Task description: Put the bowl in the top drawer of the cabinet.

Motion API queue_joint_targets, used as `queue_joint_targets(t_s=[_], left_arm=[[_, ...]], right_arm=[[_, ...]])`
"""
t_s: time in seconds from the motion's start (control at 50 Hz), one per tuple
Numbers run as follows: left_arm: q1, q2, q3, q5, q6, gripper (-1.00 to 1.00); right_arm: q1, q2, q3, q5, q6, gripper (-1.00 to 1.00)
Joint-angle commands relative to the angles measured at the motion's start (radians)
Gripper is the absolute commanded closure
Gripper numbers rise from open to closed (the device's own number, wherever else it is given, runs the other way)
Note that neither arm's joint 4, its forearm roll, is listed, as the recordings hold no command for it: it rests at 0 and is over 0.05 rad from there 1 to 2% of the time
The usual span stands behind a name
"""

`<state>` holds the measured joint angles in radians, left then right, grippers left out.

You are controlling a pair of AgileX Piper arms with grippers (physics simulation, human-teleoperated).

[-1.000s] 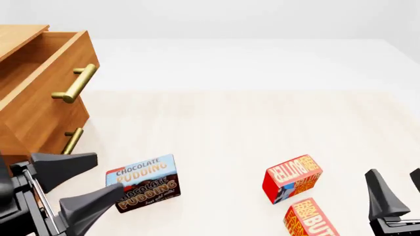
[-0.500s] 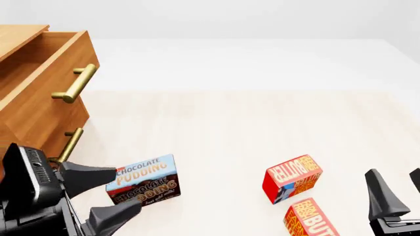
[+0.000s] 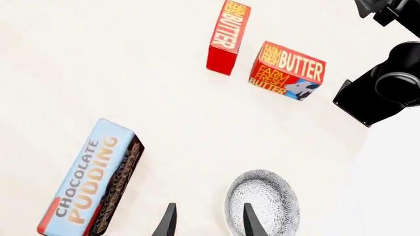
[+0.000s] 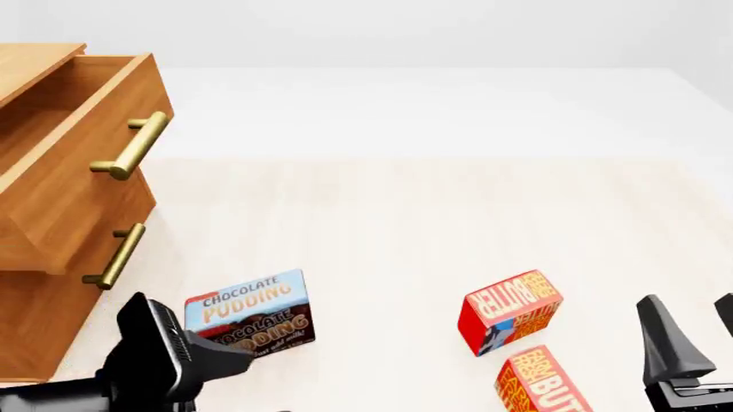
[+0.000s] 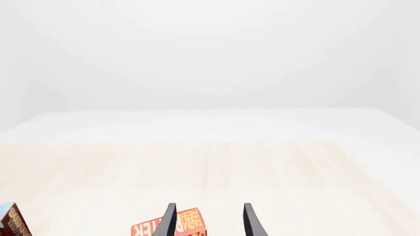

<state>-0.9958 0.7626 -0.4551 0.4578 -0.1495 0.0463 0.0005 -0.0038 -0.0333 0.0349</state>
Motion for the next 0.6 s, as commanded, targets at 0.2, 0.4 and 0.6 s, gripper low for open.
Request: queue_joint_targets(t_s=[0.2, 0.4, 0.6], left_arm=[[-0.089, 0.077, 0.025, -0.036, -0.065, -1.0], [-0.055, 0.084, 0.038, -0.065, -0.052, -1.0], [-0.053, 0.13, 0.079, -0.126, -0.084, -1.0]], right_arm=[[-0.001, 0.0, 0.0, -0.002, 0.002, -1.0], [-0.002, 0.0, 0.0, -0.003, 0.001, -1.0], [-0.008, 0.0, 0.0, 0.0, -0.002, -1.0]])
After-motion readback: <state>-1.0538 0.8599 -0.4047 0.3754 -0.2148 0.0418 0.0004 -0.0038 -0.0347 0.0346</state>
